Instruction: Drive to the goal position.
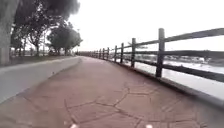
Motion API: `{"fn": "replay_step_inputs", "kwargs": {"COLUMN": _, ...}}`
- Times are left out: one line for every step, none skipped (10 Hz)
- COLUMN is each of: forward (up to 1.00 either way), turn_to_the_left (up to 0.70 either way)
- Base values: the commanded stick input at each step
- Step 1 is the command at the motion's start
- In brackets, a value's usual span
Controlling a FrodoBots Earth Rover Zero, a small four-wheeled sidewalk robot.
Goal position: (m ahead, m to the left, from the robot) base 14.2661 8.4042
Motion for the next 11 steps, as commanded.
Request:
{"fn": "replay_step_inputs", "kwargs": {"forward": 1.00, "turn_to_the_left": 0.00}}
{"fn": "replay_step_inputs", "kwargs": {"forward": 1.00, "turn_to_the_left": 0.00}}
{"fn": "replay_step_inputs", "kwargs": {"forward": 1.00, "turn_to_the_left": 0.00}}
{"fn": "replay_step_inputs", "kwargs": {"forward": 1.00, "turn_to_the_left": 0.00}}
{"fn": "replay_step_inputs", "kwargs": {"forward": 1.00, "turn_to_the_left": -0.18}}
{"fn": "replay_step_inputs", "kwargs": {"forward": 1.00, "turn_to_the_left": -0.40}}
{"fn": "replay_step_inputs", "kwargs": {"forward": 1.00, "turn_to_the_left": -0.40}}
{"fn": "replay_step_inputs", "kwargs": {"forward": 1.00, "turn_to_the_left": -0.40}}
{"fn": "replay_step_inputs", "kwargs": {"forward": 1.00, "turn_to_the_left": -0.11}}
{"fn": "replay_step_inputs", "kwargs": {"forward": 1.00, "turn_to_the_left": 0.00}}
{"fn": "replay_step_inputs", "kwargs": {"forward": 1.00, "turn_to_the_left": 0.00}}
